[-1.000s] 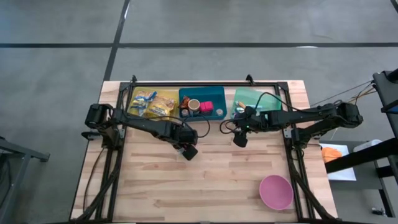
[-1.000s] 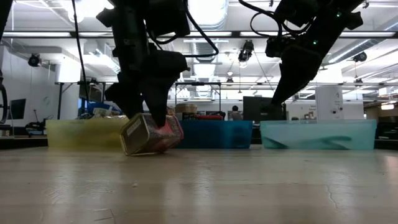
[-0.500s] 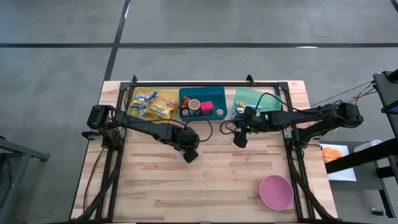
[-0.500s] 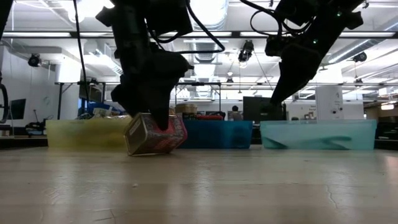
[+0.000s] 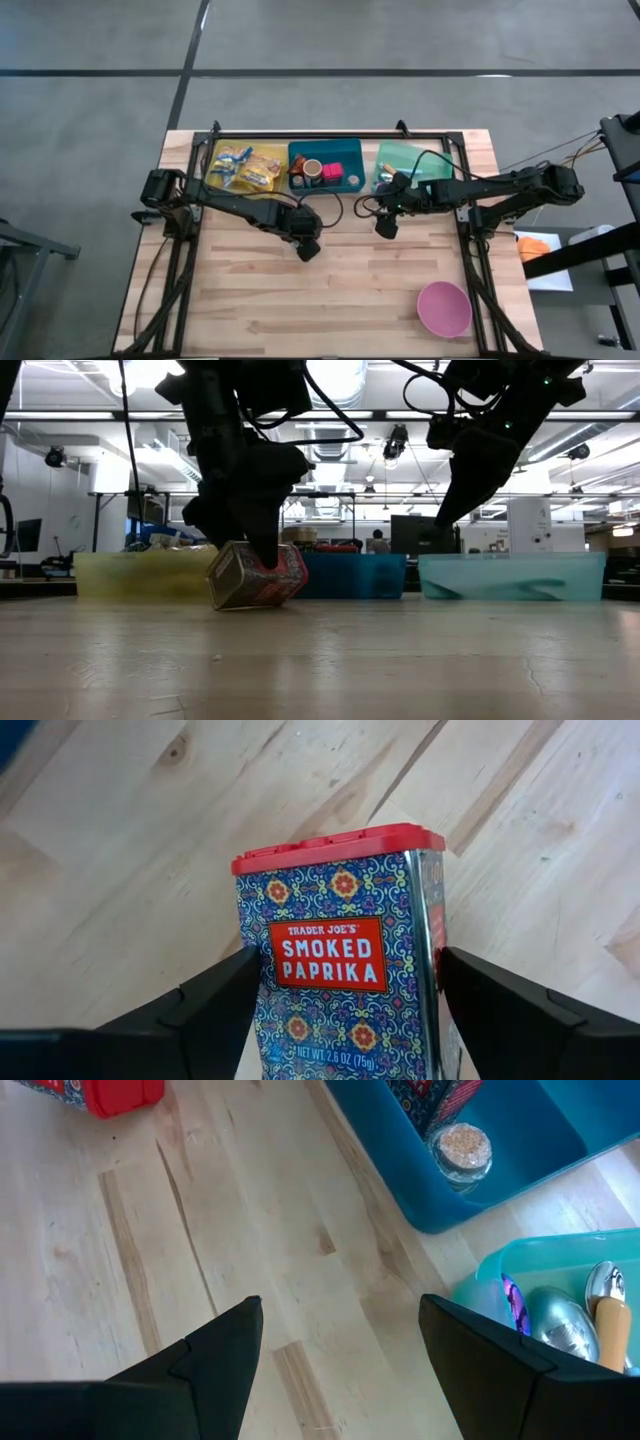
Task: Pick & Place Food Item
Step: Put the red seasoning into the blue bin, then put the red seasoning can into the blue bin
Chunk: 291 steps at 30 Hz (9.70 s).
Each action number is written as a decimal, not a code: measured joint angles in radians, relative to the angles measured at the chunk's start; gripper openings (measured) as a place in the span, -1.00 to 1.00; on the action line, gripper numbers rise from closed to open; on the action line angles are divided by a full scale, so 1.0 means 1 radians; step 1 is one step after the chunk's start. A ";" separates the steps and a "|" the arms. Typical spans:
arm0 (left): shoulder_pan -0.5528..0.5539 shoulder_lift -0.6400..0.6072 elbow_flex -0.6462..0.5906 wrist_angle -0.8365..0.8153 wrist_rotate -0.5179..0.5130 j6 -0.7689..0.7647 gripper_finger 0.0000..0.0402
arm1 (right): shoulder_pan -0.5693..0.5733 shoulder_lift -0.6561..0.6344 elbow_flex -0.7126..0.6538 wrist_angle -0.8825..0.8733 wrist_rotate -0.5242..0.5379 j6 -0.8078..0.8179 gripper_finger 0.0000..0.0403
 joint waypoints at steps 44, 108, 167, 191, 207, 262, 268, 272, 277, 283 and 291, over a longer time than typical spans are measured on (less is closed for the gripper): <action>-0.019 -0.007 0.042 -0.056 0.143 -0.048 -0.34 | 0.021 0.000 0.000 0.001 -0.024 0.035 0.33; 0.114 -0.227 0.066 -0.041 0.108 0.510 0.18 | 0.039 0.000 0.013 0.029 -0.019 0.018 0.33; 0.189 -0.171 -0.120 -0.016 -0.002 0.717 0.93 | 0.039 0.000 0.013 0.030 -0.021 0.018 0.33; 0.188 -0.170 -0.204 0.069 0.051 0.655 0.93 | 0.039 0.000 0.013 0.031 -0.021 0.018 0.33; 0.188 -0.170 -0.254 0.132 0.076 0.615 0.93 | 0.039 0.000 0.013 0.031 -0.021 0.018 0.33; 0.166 -0.170 -0.276 0.130 -0.080 0.303 0.17 | 0.038 0.000 0.013 0.031 -0.020 0.018 0.33; 0.164 -0.170 -0.276 0.131 -0.135 0.302 0.18 | 0.038 0.000 0.013 0.031 -0.020 0.018 0.33; 0.164 -0.170 -0.276 0.133 -0.135 0.298 0.18 | 0.038 0.000 0.013 0.031 -0.020 0.018 0.33; 0.164 -0.170 -0.276 0.124 -0.103 0.296 0.18 | 0.038 0.000 0.013 0.031 -0.021 0.018 0.33; 0.164 -0.173 -0.276 0.128 -0.086 0.250 0.06 | 0.038 0.000 0.013 0.031 -0.020 0.018 0.33; 0.164 -0.185 -0.275 0.138 -0.025 0.266 0.03 | 0.038 0.000 0.013 0.031 -0.020 0.018 0.33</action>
